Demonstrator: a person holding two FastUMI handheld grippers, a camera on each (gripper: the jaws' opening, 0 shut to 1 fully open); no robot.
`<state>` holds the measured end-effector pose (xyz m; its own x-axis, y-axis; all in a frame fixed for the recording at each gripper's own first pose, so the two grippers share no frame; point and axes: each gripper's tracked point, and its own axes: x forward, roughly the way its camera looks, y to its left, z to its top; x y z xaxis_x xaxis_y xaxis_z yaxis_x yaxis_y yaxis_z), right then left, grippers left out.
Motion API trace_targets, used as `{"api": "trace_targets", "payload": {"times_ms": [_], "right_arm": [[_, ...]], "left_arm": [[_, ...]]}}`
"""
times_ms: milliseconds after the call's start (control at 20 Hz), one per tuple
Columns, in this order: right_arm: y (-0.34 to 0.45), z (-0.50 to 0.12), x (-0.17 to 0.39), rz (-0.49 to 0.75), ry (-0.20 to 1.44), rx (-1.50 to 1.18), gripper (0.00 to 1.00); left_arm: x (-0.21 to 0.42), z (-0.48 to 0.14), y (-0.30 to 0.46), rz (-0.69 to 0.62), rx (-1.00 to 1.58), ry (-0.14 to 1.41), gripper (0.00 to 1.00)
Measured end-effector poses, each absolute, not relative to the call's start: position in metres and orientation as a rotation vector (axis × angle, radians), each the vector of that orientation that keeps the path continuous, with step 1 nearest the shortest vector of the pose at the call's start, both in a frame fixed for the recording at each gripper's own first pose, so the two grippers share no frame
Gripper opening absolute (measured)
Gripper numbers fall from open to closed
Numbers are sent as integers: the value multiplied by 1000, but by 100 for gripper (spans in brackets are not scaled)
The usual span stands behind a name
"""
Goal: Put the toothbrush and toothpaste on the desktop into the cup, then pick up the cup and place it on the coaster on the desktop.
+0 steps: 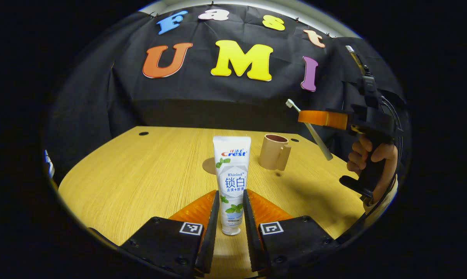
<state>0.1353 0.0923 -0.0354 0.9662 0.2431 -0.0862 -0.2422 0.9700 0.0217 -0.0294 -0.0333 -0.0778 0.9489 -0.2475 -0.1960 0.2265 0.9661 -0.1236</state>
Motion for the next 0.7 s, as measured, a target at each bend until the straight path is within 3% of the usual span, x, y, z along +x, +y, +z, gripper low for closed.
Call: {"api": "trace_targets", "payload": {"times_ms": [200,400,650,700], "right_arm": [[93,-23,175,230,57,30,0],[95,-9,199,217,23,47,0],[94,-6,230,205,-15,49,0],[95,-9,236,205,-9,52,4]], "left_arm": [[-29,-57,-39,-270,-100,169,36],[-22,-77,-45,-290,-121,239,37],[-4,-109,-29,-202,-140,338,37],[0,-116,-24,-176,-158,372,37]]}}
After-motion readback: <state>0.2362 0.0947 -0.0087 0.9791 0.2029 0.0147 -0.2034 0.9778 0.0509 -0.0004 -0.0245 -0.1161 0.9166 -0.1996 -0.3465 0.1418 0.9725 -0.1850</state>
